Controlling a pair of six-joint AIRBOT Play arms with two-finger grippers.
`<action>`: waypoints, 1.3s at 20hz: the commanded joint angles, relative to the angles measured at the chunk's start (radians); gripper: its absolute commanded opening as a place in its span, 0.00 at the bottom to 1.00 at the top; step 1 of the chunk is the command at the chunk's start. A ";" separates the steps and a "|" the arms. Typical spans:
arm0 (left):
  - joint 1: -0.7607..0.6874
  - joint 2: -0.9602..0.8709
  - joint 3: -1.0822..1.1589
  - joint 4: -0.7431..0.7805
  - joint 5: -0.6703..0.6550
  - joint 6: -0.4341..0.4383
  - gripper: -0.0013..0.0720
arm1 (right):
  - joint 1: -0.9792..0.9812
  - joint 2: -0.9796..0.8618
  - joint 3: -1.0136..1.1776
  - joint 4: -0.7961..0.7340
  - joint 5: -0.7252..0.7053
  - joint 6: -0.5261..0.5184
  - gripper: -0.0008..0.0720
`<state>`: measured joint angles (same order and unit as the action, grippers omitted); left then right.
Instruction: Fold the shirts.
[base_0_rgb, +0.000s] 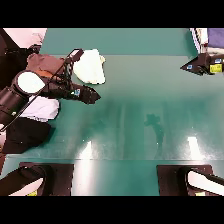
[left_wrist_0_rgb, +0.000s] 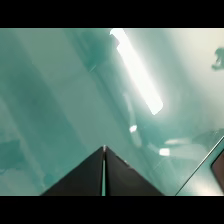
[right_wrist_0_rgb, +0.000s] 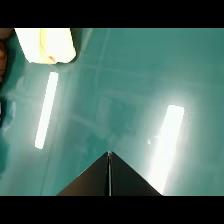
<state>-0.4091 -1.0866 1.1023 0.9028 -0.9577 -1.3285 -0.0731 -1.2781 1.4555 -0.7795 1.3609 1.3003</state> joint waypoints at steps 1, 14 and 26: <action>0.000 0.000 0.001 -0.055 0.014 0.000 0.05 | 0.000 -0.001 0.001 0.002 -0.047 0.000 0.03; 0.225 -0.136 0.093 0.141 0.424 -0.071 0.69 | 0.000 0.000 0.001 0.180 -0.080 0.000 0.03; 0.320 -0.829 0.593 0.080 0.218 -0.087 0.71 | 0.000 0.000 0.001 0.178 -0.068 0.000 0.03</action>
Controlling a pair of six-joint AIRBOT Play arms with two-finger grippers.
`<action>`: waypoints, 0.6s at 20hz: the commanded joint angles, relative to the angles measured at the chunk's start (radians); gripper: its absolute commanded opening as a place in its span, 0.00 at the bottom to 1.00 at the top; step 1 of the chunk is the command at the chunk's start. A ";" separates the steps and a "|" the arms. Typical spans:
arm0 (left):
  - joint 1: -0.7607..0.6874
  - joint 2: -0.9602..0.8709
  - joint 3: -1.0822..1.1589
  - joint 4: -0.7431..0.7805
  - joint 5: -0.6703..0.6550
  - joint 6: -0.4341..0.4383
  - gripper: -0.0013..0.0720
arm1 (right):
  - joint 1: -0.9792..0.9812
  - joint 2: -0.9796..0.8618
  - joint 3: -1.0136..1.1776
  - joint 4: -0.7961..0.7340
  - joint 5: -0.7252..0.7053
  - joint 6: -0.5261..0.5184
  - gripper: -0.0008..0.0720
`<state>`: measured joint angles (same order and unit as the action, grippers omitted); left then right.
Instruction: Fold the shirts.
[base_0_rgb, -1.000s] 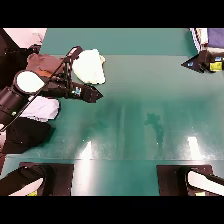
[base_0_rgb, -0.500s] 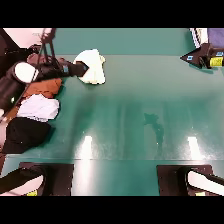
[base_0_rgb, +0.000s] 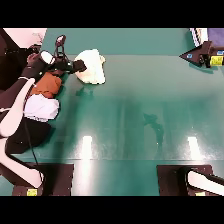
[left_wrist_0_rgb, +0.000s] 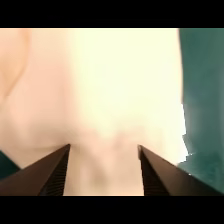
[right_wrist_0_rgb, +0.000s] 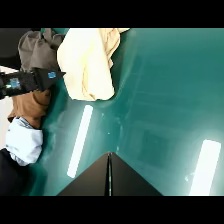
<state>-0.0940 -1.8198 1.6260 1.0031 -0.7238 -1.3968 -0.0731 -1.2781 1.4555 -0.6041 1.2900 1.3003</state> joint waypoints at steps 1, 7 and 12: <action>0.005 -0.101 0.069 -0.019 -0.009 -0.018 0.70 | 0.000 0.000 0.001 0.002 0.002 0.000 0.03; 0.005 -0.090 0.123 -0.038 -0.066 -0.014 0.05 | -0.002 0.000 0.003 0.002 -0.039 -0.015 0.03; -0.020 0.014 0.477 -0.046 -0.316 0.207 0.05 | -0.003 0.000 0.158 -0.001 -0.048 -0.037 0.03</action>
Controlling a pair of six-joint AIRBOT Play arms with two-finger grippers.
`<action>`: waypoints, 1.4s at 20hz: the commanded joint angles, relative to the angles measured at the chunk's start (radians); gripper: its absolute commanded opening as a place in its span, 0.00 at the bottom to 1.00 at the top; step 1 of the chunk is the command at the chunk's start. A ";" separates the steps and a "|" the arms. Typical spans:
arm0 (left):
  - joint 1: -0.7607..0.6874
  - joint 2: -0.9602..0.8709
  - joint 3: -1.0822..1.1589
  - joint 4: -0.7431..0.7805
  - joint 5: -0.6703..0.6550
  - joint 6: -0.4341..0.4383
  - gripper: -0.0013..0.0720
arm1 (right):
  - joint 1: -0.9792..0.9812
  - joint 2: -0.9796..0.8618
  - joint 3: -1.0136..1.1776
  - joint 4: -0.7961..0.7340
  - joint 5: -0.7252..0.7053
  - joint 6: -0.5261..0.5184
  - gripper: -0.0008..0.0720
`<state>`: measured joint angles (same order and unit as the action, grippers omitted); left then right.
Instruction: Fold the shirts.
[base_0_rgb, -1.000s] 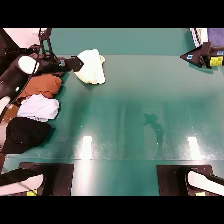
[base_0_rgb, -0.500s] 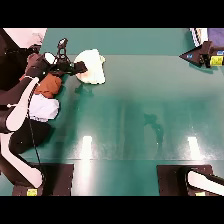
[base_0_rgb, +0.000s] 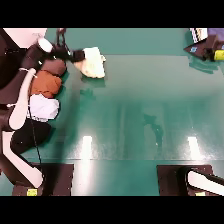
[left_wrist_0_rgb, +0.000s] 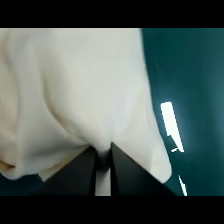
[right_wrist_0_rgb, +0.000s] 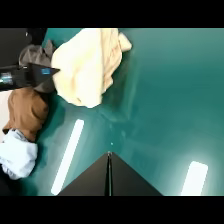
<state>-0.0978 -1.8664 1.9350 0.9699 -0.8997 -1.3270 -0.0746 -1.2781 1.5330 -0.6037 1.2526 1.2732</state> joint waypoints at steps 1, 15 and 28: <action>-0.030 0.122 0.198 -0.030 -0.173 0.211 0.05 | -0.001 0.000 0.128 -0.002 -0.013 -0.010 0.03; -0.256 0.534 -0.347 -0.057 -0.375 0.370 0.23 | 0.006 0.052 0.418 -0.185 0.170 0.089 0.03; -0.144 0.602 -0.967 -0.147 -0.352 0.180 1.00 | -0.002 0.272 0.011 -0.212 0.076 0.089 0.03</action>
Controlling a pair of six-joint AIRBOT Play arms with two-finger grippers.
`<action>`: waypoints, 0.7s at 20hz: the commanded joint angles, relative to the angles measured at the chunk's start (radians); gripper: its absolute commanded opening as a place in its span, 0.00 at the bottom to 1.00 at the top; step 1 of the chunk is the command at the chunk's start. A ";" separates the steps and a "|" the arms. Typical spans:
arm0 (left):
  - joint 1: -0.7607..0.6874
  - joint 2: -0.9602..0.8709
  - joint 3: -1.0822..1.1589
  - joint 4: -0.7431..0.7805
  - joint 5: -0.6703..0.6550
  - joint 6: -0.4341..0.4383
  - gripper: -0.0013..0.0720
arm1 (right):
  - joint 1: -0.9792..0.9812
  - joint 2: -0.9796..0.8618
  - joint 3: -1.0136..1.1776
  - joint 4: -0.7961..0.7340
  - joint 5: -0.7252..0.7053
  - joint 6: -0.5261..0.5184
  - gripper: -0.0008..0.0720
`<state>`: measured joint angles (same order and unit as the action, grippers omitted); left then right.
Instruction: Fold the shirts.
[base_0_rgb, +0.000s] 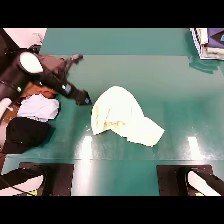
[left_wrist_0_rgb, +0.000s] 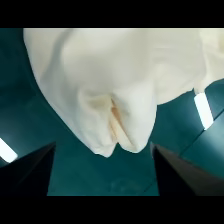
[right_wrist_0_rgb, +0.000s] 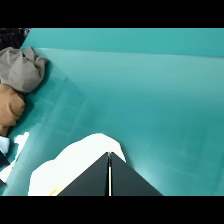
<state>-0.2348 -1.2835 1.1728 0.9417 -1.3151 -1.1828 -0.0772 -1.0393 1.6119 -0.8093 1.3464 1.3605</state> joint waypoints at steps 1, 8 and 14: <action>-0.027 0.019 -0.265 -0.124 0.119 0.047 1.00 | 0.001 0.042 -0.087 -0.006 -0.019 0.001 0.03; -0.102 0.014 -0.376 -0.112 0.346 0.039 0.48 | 0.002 0.047 -0.124 -0.006 -0.019 0.001 0.03; -0.013 0.049 -0.260 -0.066 0.261 0.031 0.05 | 0.005 0.053 -0.167 -0.179 0.125 0.002 0.03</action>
<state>-0.2951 -1.2556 0.8520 0.8425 -0.9936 -1.1473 -0.0750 -0.9913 1.4754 -0.8837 1.3808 1.3621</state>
